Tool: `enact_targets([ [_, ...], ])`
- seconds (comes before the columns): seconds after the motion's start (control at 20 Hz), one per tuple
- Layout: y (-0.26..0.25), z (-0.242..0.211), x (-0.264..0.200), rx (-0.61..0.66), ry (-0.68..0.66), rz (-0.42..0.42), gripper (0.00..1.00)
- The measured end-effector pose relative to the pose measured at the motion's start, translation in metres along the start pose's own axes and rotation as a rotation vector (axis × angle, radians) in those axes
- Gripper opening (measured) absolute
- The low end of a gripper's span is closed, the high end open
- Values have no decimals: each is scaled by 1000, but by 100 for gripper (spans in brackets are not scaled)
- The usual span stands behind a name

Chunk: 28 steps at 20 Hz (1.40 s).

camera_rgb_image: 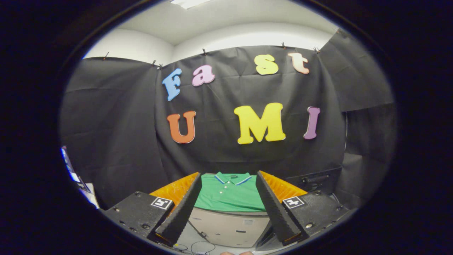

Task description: Put the clothes into the washing machine and then close the washing machine lid.

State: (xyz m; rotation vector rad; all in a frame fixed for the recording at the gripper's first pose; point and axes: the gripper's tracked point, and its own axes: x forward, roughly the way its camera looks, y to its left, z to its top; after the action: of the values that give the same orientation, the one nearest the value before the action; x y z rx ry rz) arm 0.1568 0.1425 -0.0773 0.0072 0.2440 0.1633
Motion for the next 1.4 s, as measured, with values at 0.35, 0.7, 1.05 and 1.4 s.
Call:
enact_targets([
  [0.35,18,-40,120,9,225,79,98],
  [0.7,23,-102,202,32,635,92,99],
  [1.05,11,-144,243,87,875,-10,99],
  [1.4,5,-167,252,7,982,-95,96],
])
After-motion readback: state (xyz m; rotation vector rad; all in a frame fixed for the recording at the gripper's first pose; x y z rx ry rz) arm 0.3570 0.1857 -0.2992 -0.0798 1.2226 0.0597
